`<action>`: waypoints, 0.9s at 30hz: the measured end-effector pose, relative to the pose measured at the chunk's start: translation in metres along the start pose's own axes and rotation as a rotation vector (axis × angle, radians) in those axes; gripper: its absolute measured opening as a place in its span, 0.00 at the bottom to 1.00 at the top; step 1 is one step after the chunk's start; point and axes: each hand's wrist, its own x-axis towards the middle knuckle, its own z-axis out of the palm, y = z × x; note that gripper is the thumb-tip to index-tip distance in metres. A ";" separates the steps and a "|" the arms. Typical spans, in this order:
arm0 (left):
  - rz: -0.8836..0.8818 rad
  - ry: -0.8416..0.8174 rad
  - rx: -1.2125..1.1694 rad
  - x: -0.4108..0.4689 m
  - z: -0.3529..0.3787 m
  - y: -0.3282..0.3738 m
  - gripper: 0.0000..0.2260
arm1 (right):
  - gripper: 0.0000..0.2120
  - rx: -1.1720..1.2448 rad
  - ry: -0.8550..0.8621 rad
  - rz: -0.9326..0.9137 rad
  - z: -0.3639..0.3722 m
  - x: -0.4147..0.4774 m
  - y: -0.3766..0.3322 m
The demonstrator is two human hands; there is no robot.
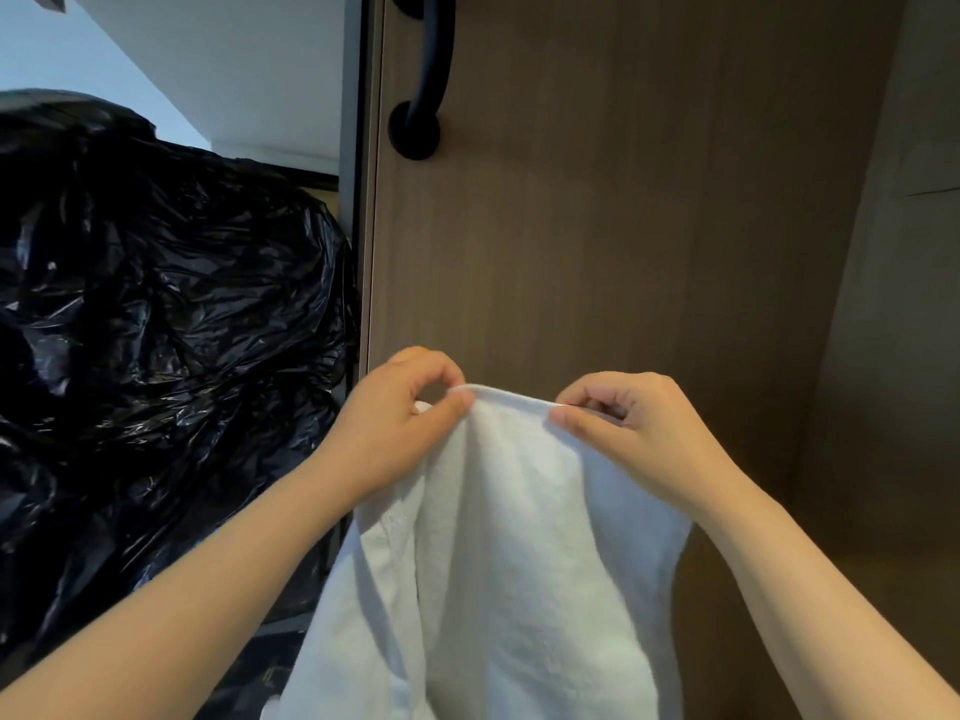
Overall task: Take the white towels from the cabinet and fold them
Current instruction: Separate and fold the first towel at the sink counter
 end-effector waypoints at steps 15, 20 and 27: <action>-0.261 0.029 0.041 0.004 0.017 -0.024 0.06 | 0.06 0.311 0.125 0.178 -0.005 -0.031 0.008; -0.409 -0.075 -0.018 0.007 0.032 -0.038 0.07 | 0.08 0.487 0.073 0.264 0.002 -0.038 -0.005; -0.547 -0.283 -0.094 -0.064 0.065 -0.056 0.24 | 0.09 0.351 -0.088 0.452 0.056 -0.068 0.019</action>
